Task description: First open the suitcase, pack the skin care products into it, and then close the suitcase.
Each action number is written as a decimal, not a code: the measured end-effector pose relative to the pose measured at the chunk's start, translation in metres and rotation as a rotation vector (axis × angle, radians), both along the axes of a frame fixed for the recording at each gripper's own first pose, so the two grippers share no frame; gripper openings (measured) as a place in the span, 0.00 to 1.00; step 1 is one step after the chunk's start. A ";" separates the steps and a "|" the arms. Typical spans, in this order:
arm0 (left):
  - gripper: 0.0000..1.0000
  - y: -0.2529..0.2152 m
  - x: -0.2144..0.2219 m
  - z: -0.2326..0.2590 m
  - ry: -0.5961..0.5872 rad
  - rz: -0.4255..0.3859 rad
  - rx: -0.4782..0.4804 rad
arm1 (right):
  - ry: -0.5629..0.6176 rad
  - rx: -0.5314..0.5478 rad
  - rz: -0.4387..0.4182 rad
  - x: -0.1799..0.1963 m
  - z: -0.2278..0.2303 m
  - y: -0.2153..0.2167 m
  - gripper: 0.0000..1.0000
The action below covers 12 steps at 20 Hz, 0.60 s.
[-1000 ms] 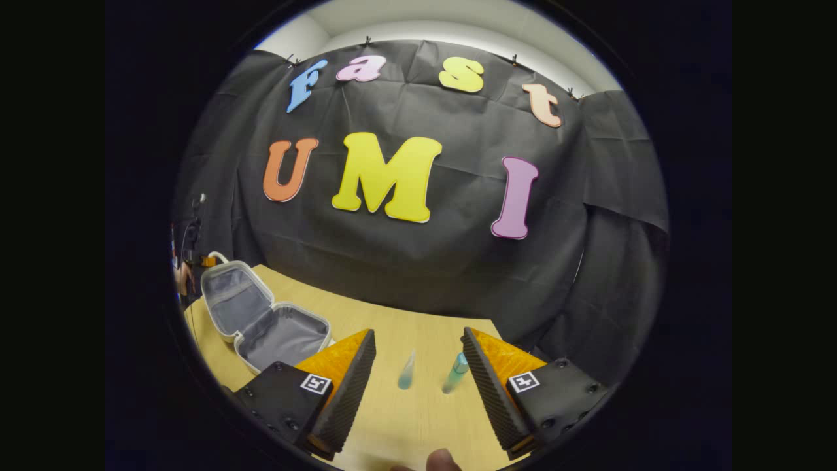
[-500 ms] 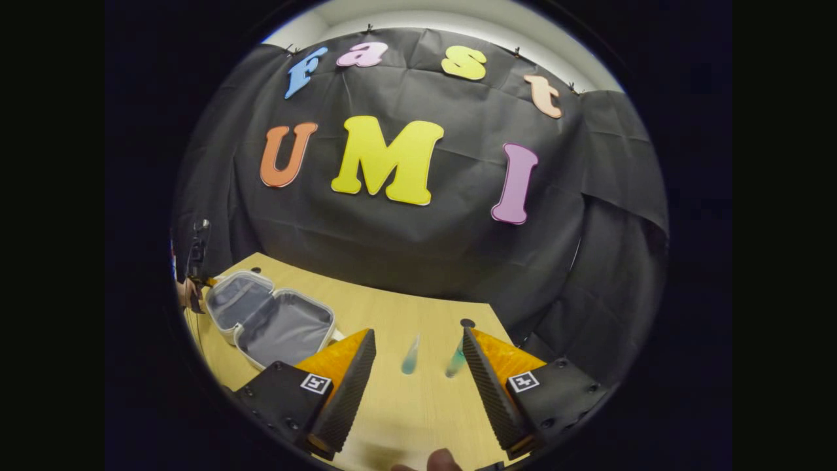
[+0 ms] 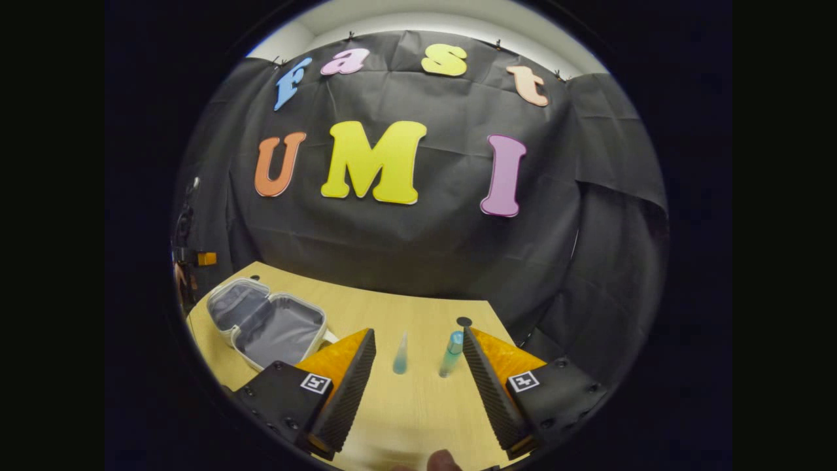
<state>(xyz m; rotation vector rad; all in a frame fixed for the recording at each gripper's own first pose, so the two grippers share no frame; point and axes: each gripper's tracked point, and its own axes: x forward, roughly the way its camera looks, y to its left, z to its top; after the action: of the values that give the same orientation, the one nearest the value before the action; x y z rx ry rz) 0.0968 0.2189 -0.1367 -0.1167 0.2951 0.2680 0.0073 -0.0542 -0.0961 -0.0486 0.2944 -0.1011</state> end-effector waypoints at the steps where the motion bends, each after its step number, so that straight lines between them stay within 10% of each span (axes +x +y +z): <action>1: 0.98 -0.028 -0.007 0.011 -0.014 0.001 0.004 | -0.004 0.013 -0.006 -0.001 -0.002 -0.010 0.80; 12: 0.98 -0.287 -0.024 0.028 -0.053 -0.266 0.111 | -0.043 0.070 -0.005 0.008 -0.019 -0.095 0.80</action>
<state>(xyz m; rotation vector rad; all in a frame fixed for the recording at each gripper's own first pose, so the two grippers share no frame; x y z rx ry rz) 0.0732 -0.0683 -0.1086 0.0251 0.2397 0.0170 0.0149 -0.1489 -0.1151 0.0232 0.2548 -0.0963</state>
